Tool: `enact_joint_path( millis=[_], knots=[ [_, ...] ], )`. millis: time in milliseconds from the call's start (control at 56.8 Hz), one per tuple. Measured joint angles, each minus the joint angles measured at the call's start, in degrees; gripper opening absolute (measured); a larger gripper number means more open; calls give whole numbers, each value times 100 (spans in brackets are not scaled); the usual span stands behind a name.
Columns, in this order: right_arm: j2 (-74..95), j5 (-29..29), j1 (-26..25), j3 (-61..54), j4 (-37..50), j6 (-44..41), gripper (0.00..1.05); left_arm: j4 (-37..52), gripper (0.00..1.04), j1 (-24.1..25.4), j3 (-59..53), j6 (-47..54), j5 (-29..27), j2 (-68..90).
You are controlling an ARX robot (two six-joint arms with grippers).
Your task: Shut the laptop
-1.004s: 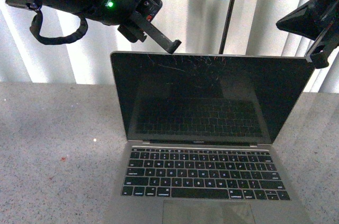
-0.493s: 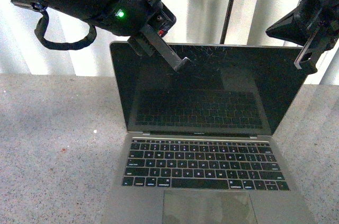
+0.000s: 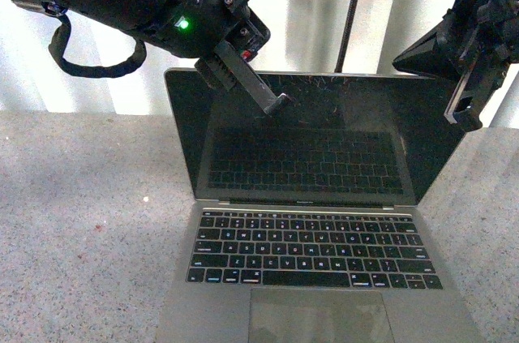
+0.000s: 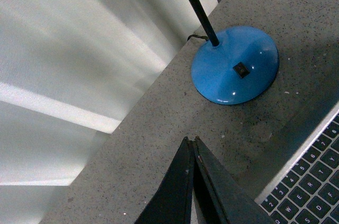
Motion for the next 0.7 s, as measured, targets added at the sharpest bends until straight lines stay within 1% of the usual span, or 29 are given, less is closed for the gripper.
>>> enact_joint_path(
  millis=[211,405,704],
  knots=[
    [-92,0,0,-90,-146,-125,3,-249,4,-11,-68,50,101,-101],
    [-131,4,33,-98,-389,-232,3,-417,4,-42,-199,61,76,-227],
    [-186,50,192,-387,-496,-472,3,-317,4,-57,-584,59,17,-319]
  ],
)
